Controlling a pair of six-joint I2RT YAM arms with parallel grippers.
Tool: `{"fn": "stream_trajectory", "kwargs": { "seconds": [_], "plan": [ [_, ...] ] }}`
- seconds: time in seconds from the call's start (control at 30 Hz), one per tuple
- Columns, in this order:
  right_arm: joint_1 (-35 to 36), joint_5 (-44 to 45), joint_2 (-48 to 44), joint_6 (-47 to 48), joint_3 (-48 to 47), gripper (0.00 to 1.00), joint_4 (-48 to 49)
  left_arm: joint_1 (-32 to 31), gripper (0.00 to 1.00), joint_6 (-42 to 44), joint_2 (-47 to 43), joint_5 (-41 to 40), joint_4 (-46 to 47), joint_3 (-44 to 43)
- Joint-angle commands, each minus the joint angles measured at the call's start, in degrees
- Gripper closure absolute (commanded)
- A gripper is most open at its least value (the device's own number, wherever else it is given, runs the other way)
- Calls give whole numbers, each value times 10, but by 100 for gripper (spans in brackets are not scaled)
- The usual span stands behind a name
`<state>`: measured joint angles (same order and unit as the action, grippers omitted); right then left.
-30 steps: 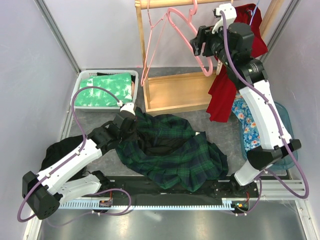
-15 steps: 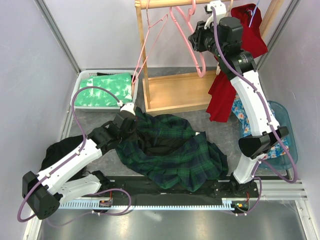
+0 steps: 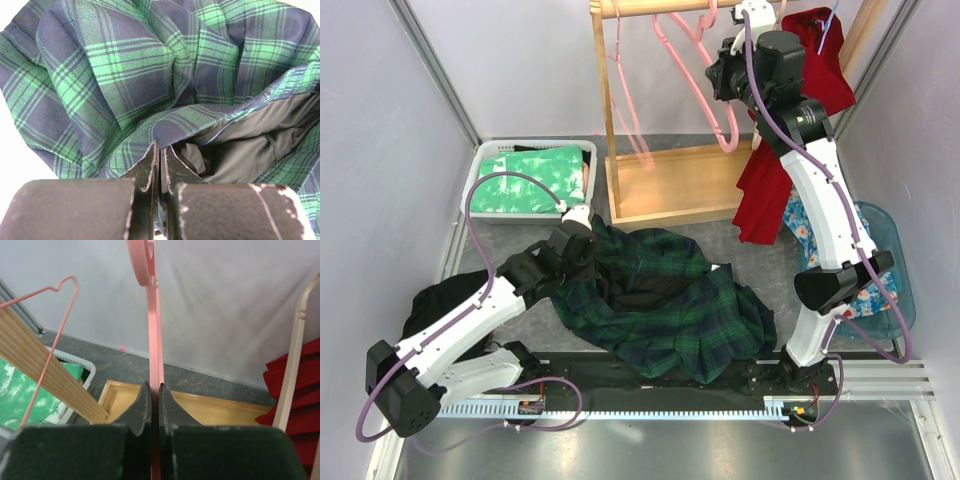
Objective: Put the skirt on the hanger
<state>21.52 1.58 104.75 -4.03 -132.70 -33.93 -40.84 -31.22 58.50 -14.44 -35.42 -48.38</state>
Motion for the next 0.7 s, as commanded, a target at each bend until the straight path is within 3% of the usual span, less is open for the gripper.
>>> {"fn": "stream_trajectory", "kwargs": {
  "seconds": [0.0, 0.33, 0.67],
  "plan": [
    [-2, 49, -19, 3, -30, 100, 25, 3, 98, 13, 3, 5, 25, -27],
    [-2, 55, -102, 3, 2, 100, 43, 3, 98, 19, 8, -9, 25, -38],
    [0, -39, -299, -18, 288, 100, 11, 4, 98, 23, 18, -24, 23, -57]
  ]
}}
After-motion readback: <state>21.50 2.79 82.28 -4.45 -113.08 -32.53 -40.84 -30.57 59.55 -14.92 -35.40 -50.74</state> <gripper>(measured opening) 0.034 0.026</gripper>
